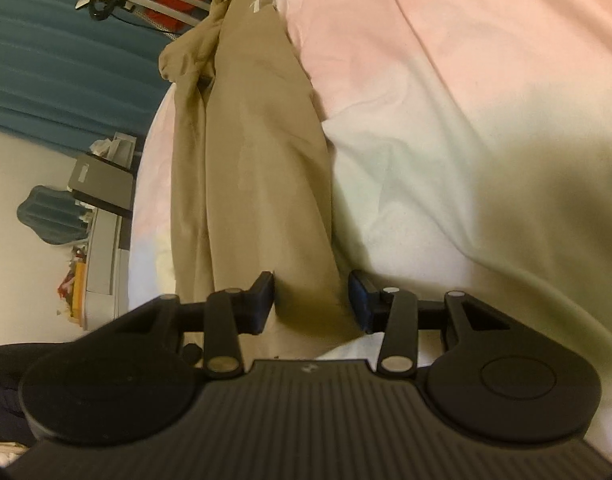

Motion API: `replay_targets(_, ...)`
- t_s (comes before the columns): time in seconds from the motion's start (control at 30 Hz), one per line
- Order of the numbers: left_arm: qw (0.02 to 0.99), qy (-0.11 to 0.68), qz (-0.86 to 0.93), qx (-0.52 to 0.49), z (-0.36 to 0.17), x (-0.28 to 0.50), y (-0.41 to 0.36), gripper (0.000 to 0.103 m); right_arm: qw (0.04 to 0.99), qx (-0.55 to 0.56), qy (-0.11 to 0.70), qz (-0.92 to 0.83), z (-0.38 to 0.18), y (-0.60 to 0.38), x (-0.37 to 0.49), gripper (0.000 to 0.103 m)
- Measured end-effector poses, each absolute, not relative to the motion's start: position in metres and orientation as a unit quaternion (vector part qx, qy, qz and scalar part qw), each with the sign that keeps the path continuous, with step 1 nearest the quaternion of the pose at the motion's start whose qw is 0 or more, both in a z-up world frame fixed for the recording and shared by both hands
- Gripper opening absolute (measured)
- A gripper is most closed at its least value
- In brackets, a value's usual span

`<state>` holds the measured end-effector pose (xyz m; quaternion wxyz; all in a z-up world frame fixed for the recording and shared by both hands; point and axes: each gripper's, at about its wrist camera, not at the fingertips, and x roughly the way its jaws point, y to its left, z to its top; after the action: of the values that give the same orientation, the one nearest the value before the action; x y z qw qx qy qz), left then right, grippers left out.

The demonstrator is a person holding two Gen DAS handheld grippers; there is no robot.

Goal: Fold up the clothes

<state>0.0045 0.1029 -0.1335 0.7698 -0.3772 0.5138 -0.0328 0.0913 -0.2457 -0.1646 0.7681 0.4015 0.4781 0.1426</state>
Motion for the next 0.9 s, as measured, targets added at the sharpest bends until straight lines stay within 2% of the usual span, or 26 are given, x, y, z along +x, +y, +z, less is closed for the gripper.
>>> replay_targets(0.07,0.758,0.534,-0.051,-0.373,-0.144,0.010,0.097,0.037,0.776,0.383,0.477,0.154,-0.161,-0.239,0.090,0.045)
replay_targets(0.1,0.757,0.537,-0.056,-0.367,-0.144,0.010,0.096,0.037,0.778,0.378,0.476,0.162,-0.159,-0.237,0.089,0.042)
replay_targets(0.13,0.760,0.536,-0.058,-0.362,-0.143,0.009,0.095,0.035,0.779,0.373,0.474,0.169,-0.157,-0.234,0.088,0.037)
replay_targets(0.17,0.760,0.536,-0.059,-0.362,-0.141,0.008,0.094,0.033,0.781,0.368,0.474,0.173,-0.156,-0.232,0.087,0.025)
replay_targets(0.2,0.759,0.535,-0.057,-0.365,-0.141,0.006,0.095,0.018,0.785,0.362,0.472,0.174,-0.153,-0.230,0.086,0.016)
replay_targets(0.23,0.757,0.534,-0.057,-0.372,-0.139,0.004,0.098,0.011,0.791,0.356,0.469,0.169,-0.151,-0.229,0.084,0.014)
replay_targets(0.37,0.757,0.504,-0.072,-0.410,-0.122,-0.005,0.110,0.006,0.807,0.358,0.440,0.164,-0.128,-0.233,0.082,0.012)
replay_targets(0.5,0.746,0.426,-0.133,-0.495,-0.088,-0.021,0.127,0.005,0.826,0.374,0.381,0.183,-0.085,-0.243,0.074,0.012)
replay_targets(0.6,0.758,0.382,-0.157,-0.504,-0.057,-0.040,0.133,0.004,0.835,0.383,0.338,0.204,-0.054,-0.252,0.061,0.011)
replay_targets(0.73,0.760,0.360,-0.170,-0.513,-0.035,-0.076,0.136,0.003,0.852,0.365,0.310,0.211,-0.026,-0.264,0.020,0.011)
replay_targets(0.9,0.754,0.362,-0.162,-0.524,-0.040,-0.124,0.122,0.003,0.854,0.364,0.309,0.208,-0.030,-0.266,-0.030,0.011)
